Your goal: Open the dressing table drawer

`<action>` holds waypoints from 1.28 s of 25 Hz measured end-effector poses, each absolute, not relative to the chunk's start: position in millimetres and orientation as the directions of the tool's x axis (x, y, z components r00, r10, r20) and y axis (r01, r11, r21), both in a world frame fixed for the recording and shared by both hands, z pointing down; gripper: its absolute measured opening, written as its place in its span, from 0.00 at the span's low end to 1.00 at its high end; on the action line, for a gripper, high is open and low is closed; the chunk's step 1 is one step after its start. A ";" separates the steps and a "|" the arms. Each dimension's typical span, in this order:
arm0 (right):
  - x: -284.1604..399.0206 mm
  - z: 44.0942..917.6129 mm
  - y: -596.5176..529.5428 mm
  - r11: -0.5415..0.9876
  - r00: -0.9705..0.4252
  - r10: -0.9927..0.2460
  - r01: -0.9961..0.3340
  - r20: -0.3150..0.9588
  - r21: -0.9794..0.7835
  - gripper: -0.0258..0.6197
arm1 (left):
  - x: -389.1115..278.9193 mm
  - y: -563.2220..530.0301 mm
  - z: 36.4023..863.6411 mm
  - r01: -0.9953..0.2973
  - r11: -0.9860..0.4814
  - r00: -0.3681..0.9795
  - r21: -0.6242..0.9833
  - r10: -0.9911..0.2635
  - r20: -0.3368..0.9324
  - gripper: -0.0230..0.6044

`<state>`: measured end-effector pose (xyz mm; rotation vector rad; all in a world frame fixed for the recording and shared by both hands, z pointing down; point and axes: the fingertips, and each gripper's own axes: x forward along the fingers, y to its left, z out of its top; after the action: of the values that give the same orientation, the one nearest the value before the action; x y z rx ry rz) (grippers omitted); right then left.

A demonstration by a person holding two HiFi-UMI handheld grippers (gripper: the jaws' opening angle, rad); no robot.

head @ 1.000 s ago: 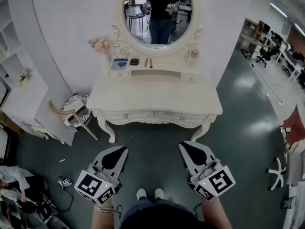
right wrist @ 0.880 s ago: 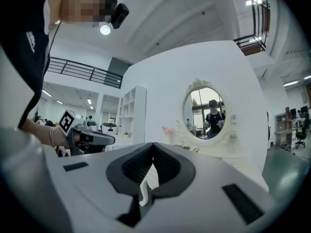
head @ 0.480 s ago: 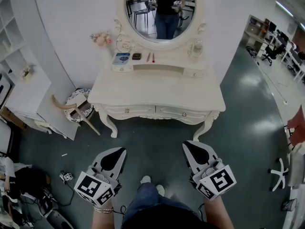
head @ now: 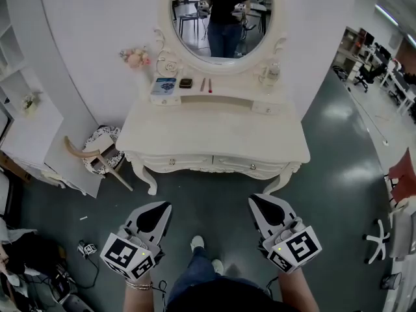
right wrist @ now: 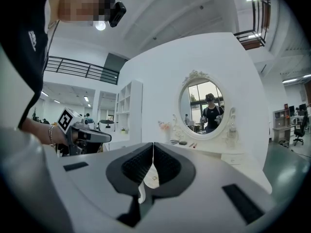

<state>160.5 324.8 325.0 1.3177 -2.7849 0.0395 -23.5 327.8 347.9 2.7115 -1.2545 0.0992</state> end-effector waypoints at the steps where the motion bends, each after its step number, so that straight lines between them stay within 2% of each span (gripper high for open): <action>1: 158.2 324.7 316.8 0.633 -0.632 -0.772 -0.774 0.067 0.002 0.07 | -25.7 319.3 347.8 -0.761 -0.639 0.649 0.112 -0.751 0.122 0.06; 17: 130.4 328.3 215.5 0.577 -0.585 -0.807 -0.810 0.077 -0.102 0.07 | -56.4 216.1 349.6 -0.733 -0.667 0.680 0.132 -0.720 0.137 0.06; 32: 111.2 334.2 191.3 0.538 -0.549 -0.832 -0.833 0.081 -0.131 0.07 | -74.5 184.0 359.7 -0.696 -0.701 0.718 0.156 -0.680 0.149 0.06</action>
<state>111.2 191.3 334.2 1.4871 -2.7467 0.2408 -74.5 184.0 359.7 2.7227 -1.1028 0.1186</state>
